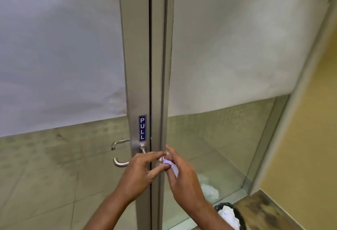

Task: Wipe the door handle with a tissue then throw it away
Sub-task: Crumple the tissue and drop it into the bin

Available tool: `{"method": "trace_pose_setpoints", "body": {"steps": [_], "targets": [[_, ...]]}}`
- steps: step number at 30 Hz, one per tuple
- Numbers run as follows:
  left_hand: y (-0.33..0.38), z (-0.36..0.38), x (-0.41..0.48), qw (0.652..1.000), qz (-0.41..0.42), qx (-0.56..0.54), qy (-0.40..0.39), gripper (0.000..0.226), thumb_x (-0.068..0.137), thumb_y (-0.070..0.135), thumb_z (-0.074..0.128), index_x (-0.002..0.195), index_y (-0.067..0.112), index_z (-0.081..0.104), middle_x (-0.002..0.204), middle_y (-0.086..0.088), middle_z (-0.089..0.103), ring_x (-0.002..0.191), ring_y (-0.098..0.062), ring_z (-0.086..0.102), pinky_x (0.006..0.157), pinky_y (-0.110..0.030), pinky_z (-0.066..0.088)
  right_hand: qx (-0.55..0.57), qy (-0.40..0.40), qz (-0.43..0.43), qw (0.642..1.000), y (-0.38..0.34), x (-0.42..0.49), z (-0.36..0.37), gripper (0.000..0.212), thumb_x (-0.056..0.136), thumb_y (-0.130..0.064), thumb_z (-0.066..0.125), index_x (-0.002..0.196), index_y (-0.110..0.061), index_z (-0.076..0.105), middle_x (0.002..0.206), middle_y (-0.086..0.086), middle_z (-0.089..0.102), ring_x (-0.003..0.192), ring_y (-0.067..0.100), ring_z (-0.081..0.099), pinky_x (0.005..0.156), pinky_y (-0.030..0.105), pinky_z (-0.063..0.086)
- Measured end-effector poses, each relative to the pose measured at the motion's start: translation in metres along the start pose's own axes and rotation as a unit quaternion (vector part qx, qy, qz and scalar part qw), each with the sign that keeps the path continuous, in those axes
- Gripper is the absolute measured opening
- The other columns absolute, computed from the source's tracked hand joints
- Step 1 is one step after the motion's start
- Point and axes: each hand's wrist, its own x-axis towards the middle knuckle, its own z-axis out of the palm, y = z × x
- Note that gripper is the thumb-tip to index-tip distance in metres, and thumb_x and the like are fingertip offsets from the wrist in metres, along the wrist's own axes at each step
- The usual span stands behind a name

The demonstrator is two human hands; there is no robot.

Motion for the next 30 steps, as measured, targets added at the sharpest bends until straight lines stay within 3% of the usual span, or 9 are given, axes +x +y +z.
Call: {"method": "trace_pose_setpoints", "body": {"steps": [4, 9, 12, 14, 18, 22, 25, 30], "targets": [[0.029, 0.032, -0.008, 0.998, -0.012, -0.066, 0.0, 0.029, 0.089, 0.037, 0.077, 0.101, 0.063, 0.07, 0.103, 0.04, 0.072, 0.102, 0.014, 0.067, 0.087, -0.01, 0.053, -0.015, 0.013, 0.009, 1.0, 0.009, -0.025, -0.036, 0.054, 0.101, -0.023, 0.057, 0.15, -0.036, 0.04, 0.13, -0.017, 0.062, 0.121, -0.001, 0.055, 0.103, 0.015, 0.043], [0.061, 0.078, -0.01, 0.985, -0.065, -0.163, 0.009, 0.017, 0.089, 0.018, 0.079, 0.097, 0.033, 0.082, 0.096, 0.016, 0.081, 0.094, -0.004, 0.075, 0.088, -0.028, 0.059, 0.079, 0.057, 0.119, 0.988, 0.029, -0.057, -0.094, 0.056, 0.09, -0.022, 0.072, 0.137, -0.044, 0.051, 0.118, -0.021, 0.066, 0.109, -0.004, 0.059, 0.091, 0.01, 0.047], [0.086, 0.107, -0.011, 0.977, -0.076, -0.2, 0.006, 0.019, 0.091, 0.011, 0.077, 0.093, 0.03, 0.083, 0.095, 0.011, 0.082, 0.093, -0.009, 0.077, 0.085, -0.024, 0.058, 0.151, 0.072, 0.19, 0.967, 0.048, -0.078, -0.132, 0.041, 0.087, -0.025, 0.076, 0.126, -0.032, 0.064, 0.113, -0.011, 0.073, 0.106, 0.006, 0.067, 0.097, 0.033, 0.054], [0.103, 0.129, -0.013, 0.976, -0.071, -0.206, -0.003, 0.023, 0.092, 0.009, 0.074, 0.091, 0.031, 0.082, 0.095, 0.011, 0.082, 0.092, -0.008, 0.076, 0.081, -0.016, 0.056, 0.187, 0.099, 0.215, 0.953, 0.06, -0.091, -0.156, 0.027, 0.087, -0.019, 0.076, 0.113, -0.025, 0.072, 0.104, -0.004, 0.077, 0.102, 0.015, 0.071, 0.095, 0.039, 0.057], [0.142, 0.172, -0.02, 0.978, -0.058, -0.199, -0.04, 0.029, 0.096, 0.011, 0.069, 0.092, 0.038, 0.08, 0.095, 0.012, 0.081, 0.09, -0.005, 0.075, 0.076, -0.015, 0.056, 0.197, 0.139, 0.217, 0.946, 0.079, -0.113, -0.202, 0.008, 0.086, -0.013, 0.076, 0.087, -0.02, 0.078, 0.084, 0.0, 0.079, 0.084, 0.022, 0.074, 0.076, 0.031, 0.059], [0.171, 0.216, -0.025, 0.973, -0.062, -0.218, -0.052, 0.012, 0.095, 0.023, 0.073, 0.093, 0.031, 0.082, 0.091, 0.007, 0.081, 0.084, -0.008, 0.075, 0.073, -0.018, 0.056, 0.178, 0.167, 0.226, 0.943, 0.104, -0.13, -0.236, 0.009, 0.086, -0.014, 0.076, 0.082, -0.022, 0.078, 0.078, 0.001, 0.078, 0.077, 0.02, 0.074, 0.071, 0.035, 0.06], [0.18, 0.244, -0.025, 0.965, -0.087, -0.228, -0.093, 0.012, 0.085, 0.033, 0.082, 0.095, 0.026, 0.081, 0.09, 0.003, 0.081, 0.086, -0.013, 0.076, 0.076, -0.032, 0.06, 0.164, 0.186, 0.236, 0.94, 0.123, -0.142, -0.248, 0.014, 0.086, -0.017, 0.076, 0.082, -0.03, 0.076, 0.075, -0.004, 0.077, 0.07, 0.009, 0.072, 0.063, 0.027, 0.058], [0.174, 0.282, -0.01, 0.96, -0.1, -0.22, -0.141, 0.015, 0.081, 0.025, 0.087, 0.094, 0.024, 0.08, 0.089, 0.0, 0.081, 0.091, -0.023, 0.076, 0.087, -0.047, 0.061, 0.129, 0.195, 0.251, 0.939, 0.153, -0.14, -0.26, 0.012, 0.086, -0.023, 0.077, 0.083, -0.035, 0.075, 0.075, -0.009, 0.077, 0.068, 0.003, 0.071, 0.058, 0.019, 0.054]]}}
